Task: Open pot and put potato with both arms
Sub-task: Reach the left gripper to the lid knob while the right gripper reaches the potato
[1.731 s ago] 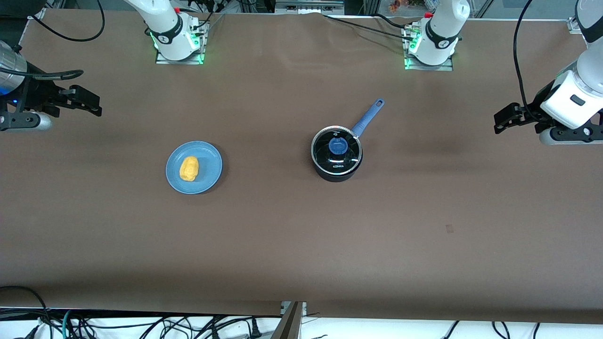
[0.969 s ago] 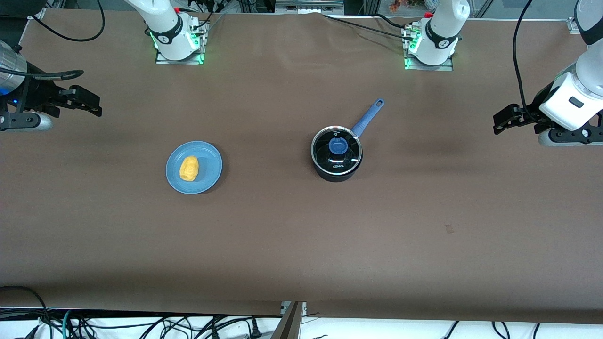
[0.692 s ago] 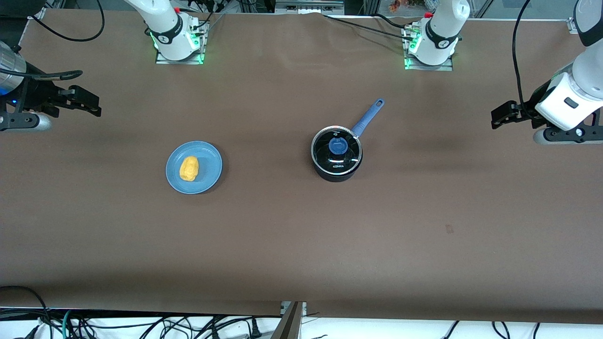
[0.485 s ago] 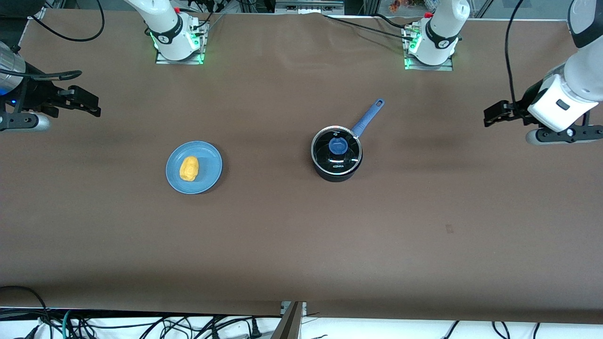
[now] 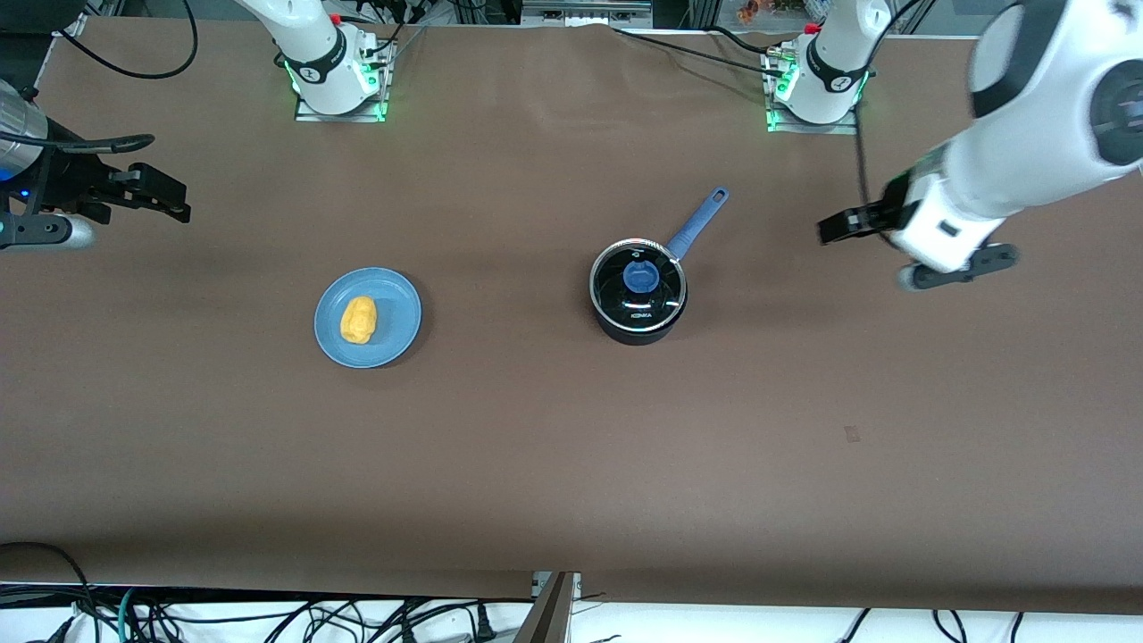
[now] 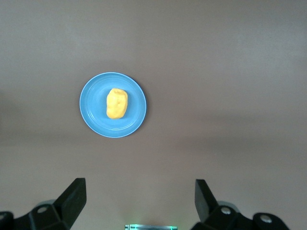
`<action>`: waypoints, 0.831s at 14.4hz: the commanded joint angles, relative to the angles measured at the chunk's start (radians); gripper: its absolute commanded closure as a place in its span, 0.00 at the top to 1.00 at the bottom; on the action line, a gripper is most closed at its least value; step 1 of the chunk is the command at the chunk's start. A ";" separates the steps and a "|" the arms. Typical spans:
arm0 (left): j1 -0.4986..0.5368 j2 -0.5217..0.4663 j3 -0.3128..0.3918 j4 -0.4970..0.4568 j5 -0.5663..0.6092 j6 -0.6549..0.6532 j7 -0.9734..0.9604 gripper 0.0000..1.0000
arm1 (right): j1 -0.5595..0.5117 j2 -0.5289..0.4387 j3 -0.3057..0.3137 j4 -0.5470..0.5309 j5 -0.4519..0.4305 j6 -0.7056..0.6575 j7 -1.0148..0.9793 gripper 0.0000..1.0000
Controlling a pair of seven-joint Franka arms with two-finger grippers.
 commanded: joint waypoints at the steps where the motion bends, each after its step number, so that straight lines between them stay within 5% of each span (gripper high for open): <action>1: -0.002 0.076 -0.081 0.018 -0.023 0.067 -0.146 1.00 | -0.004 0.002 0.001 0.010 0.000 0.000 -0.005 1.00; 6: -0.021 0.120 -0.205 -0.062 -0.023 0.211 -0.337 1.00 | -0.004 0.002 0.001 0.010 0.000 0.000 -0.005 1.00; 12: -0.155 0.257 -0.207 -0.102 0.027 0.392 -0.386 1.00 | 0.001 0.040 0.001 0.007 0.000 0.011 0.000 1.00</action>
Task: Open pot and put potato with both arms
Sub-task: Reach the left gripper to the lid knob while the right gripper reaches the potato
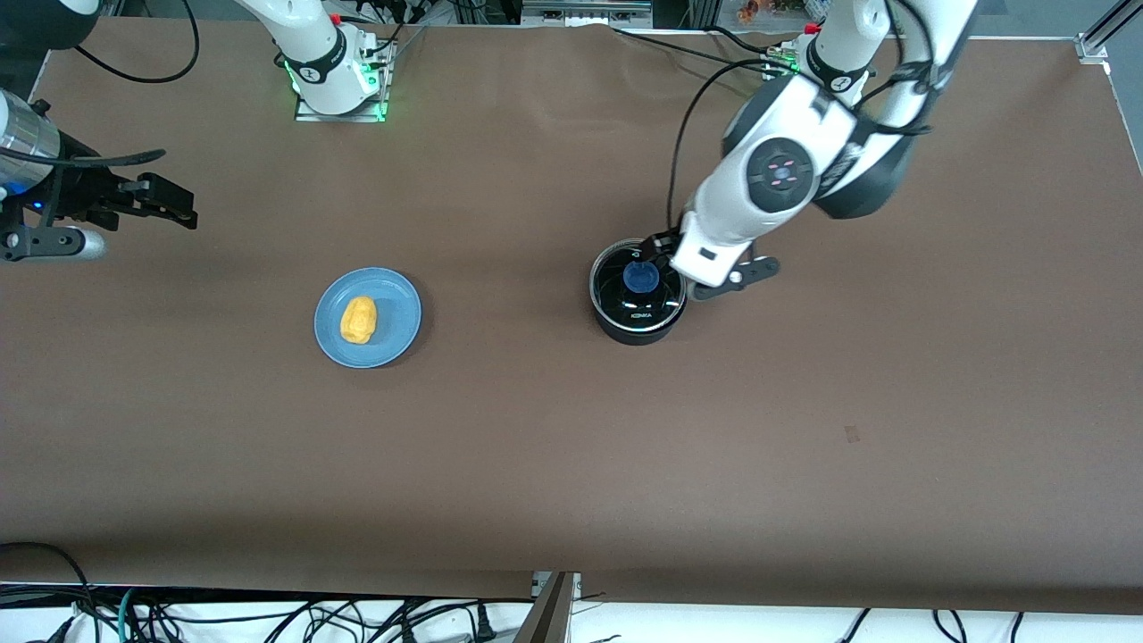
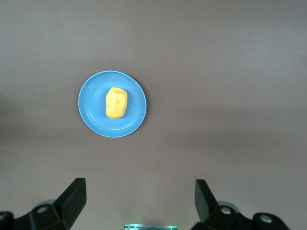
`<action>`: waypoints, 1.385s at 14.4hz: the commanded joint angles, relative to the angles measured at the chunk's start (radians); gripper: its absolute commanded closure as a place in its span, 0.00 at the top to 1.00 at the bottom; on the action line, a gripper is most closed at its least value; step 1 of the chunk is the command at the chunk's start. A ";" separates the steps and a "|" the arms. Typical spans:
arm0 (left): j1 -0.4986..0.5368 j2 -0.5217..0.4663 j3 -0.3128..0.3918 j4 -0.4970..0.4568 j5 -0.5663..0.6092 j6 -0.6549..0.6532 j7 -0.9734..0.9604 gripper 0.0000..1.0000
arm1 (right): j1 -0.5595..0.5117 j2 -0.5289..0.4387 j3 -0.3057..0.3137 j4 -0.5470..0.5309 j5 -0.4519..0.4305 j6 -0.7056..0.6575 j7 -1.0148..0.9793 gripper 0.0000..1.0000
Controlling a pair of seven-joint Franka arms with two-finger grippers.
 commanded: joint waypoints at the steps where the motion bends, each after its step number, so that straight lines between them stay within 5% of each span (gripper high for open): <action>1: -0.027 0.067 0.006 0.016 0.023 0.065 -0.062 1.00 | 0.001 0.014 0.000 0.006 -0.006 0.003 0.000 1.00; 8: -0.064 0.143 0.009 0.020 0.034 0.174 -0.116 1.00 | 0.005 0.126 0.000 -0.005 -0.015 0.034 0.009 1.00; 11: -0.088 0.176 0.007 0.037 0.142 0.176 -0.171 1.00 | 0.007 0.196 0.002 -0.007 0.000 0.067 0.018 1.00; 16: -0.105 0.214 0.010 0.072 0.210 0.176 -0.218 1.00 | 0.039 0.291 0.028 -0.103 0.007 0.247 0.177 1.00; 18: -0.101 0.214 0.010 0.074 0.210 0.177 -0.217 0.89 | 0.070 0.293 0.038 -0.181 0.007 0.329 0.333 1.00; 20: -0.096 0.214 0.012 0.078 0.210 0.176 -0.206 0.59 | 0.071 0.293 0.077 -0.247 0.004 0.394 0.400 1.00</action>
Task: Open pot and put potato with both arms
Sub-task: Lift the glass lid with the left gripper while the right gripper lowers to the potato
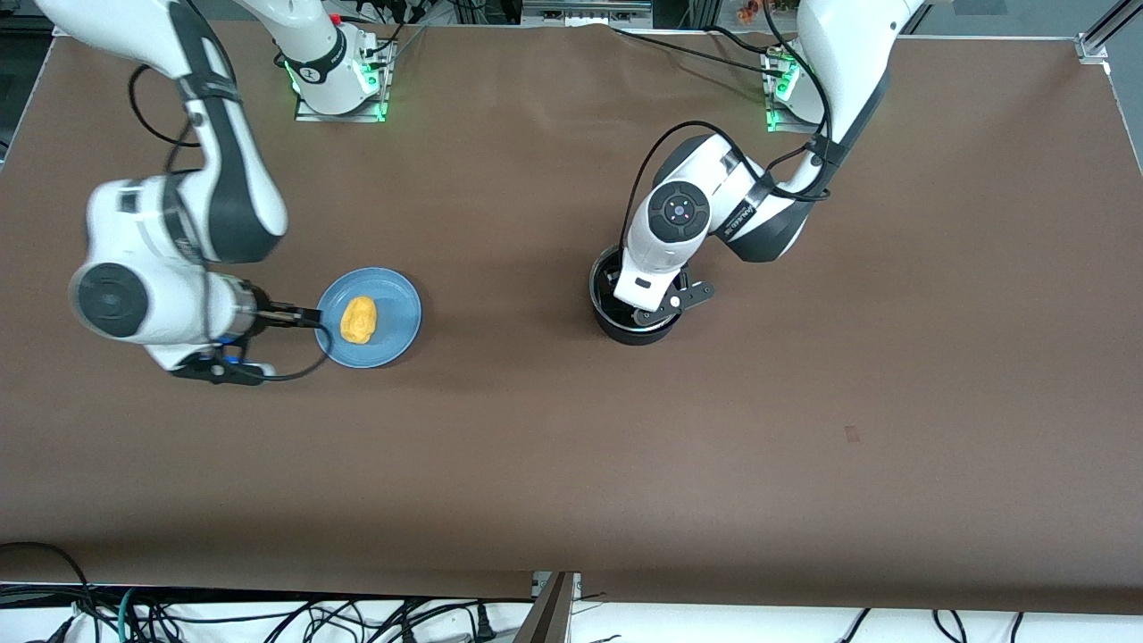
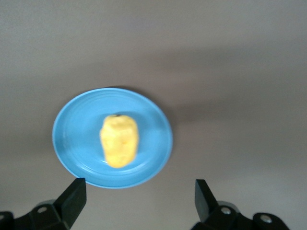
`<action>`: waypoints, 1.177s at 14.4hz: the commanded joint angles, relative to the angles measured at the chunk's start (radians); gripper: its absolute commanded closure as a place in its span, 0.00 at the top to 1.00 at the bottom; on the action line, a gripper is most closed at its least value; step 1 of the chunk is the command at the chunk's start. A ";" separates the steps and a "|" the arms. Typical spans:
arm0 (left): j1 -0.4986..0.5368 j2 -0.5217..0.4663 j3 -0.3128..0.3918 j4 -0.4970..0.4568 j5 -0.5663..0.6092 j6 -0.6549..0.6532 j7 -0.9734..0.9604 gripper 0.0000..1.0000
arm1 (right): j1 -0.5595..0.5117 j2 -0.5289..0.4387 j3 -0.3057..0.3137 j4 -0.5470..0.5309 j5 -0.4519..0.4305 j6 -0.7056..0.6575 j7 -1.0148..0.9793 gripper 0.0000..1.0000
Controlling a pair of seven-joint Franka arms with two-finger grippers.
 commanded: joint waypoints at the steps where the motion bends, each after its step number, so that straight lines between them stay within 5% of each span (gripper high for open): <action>1: -0.003 0.014 0.003 0.034 0.031 -0.006 -0.005 0.43 | 0.003 -0.034 0.027 -0.122 0.000 0.091 0.077 1.00; 5: 0.009 0.009 0.003 0.040 0.031 -0.014 0.020 0.00 | 0.002 -0.029 0.027 -0.238 0.001 0.198 0.096 1.00; 11: 0.121 -0.083 -0.003 0.070 0.025 -0.174 0.284 0.00 | 0.005 0.023 0.034 -0.326 0.001 0.399 0.104 1.00; 17: 0.334 -0.206 -0.002 0.081 0.031 -0.379 0.765 0.00 | 0.003 0.078 0.034 -0.320 0.001 0.510 0.104 1.00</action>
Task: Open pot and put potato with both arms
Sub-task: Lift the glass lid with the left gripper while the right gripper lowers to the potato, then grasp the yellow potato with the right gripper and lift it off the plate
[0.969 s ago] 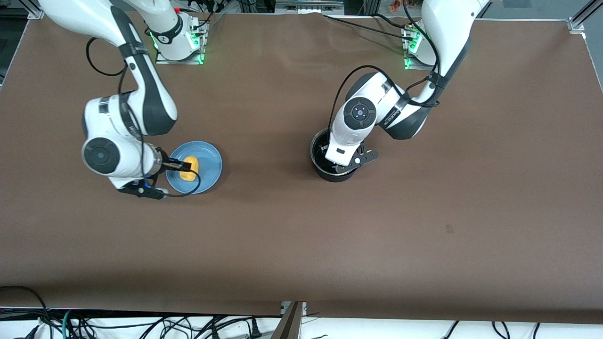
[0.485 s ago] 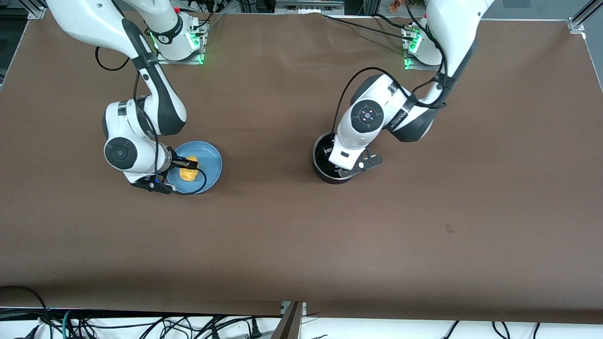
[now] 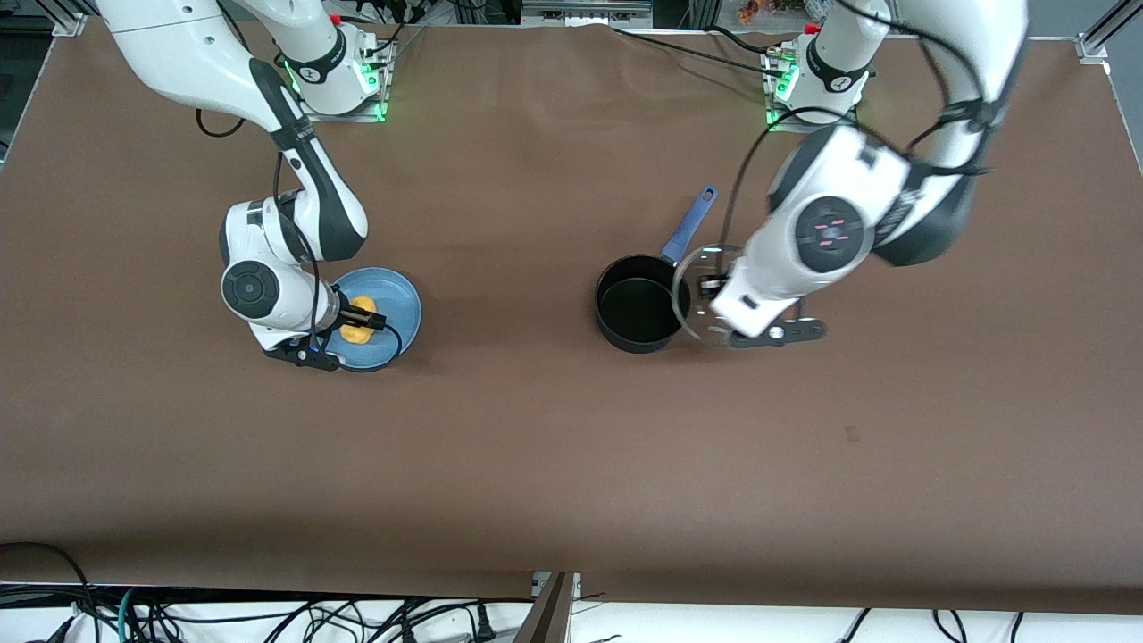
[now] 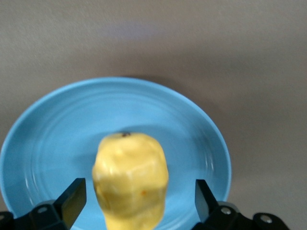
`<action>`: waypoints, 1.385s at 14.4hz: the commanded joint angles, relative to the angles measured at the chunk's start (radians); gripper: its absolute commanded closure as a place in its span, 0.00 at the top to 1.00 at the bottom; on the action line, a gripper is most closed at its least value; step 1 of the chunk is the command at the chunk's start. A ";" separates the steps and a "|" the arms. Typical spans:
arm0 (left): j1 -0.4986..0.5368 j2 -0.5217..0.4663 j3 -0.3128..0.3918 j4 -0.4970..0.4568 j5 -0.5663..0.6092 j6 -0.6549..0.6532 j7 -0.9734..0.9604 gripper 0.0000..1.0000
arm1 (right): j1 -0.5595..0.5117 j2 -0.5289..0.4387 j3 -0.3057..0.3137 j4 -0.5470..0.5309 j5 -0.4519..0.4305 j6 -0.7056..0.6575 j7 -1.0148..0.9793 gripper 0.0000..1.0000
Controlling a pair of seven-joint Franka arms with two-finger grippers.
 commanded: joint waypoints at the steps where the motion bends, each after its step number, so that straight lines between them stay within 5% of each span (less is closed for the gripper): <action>1: 0.111 -0.063 -0.009 -0.057 0.031 -0.028 0.219 0.00 | -0.005 0.014 0.008 -0.012 0.002 0.071 0.017 0.94; 4: 0.205 -0.132 -0.012 -0.174 0.113 -0.002 0.361 0.00 | -0.005 0.019 0.008 -0.009 0.002 0.079 0.018 0.42; 6: 0.249 -0.212 -0.012 -0.331 0.149 0.110 0.381 0.00 | -0.005 0.011 0.014 0.010 0.002 0.068 0.015 0.16; 9: 0.324 -0.275 -0.012 -0.597 0.165 0.450 0.446 0.00 | -0.007 -0.024 0.077 0.065 0.003 0.034 0.048 0.09; 11: 0.375 -0.229 -0.010 -0.659 0.215 0.616 0.483 0.00 | -0.005 -0.027 0.155 0.165 0.003 -0.038 0.142 0.09; 14: 0.401 -0.119 -0.009 -0.630 0.292 0.690 0.477 0.00 | 0.039 0.008 0.257 0.311 0.050 -0.040 0.289 0.09; 17: 0.401 0.039 -0.006 -0.486 0.297 0.681 0.479 0.00 | 0.186 0.117 0.266 0.534 0.077 -0.035 0.508 0.09; 20: 0.390 0.078 -0.007 -0.433 0.297 0.661 0.474 0.00 | 0.306 0.264 0.264 0.734 0.072 0.011 0.665 0.09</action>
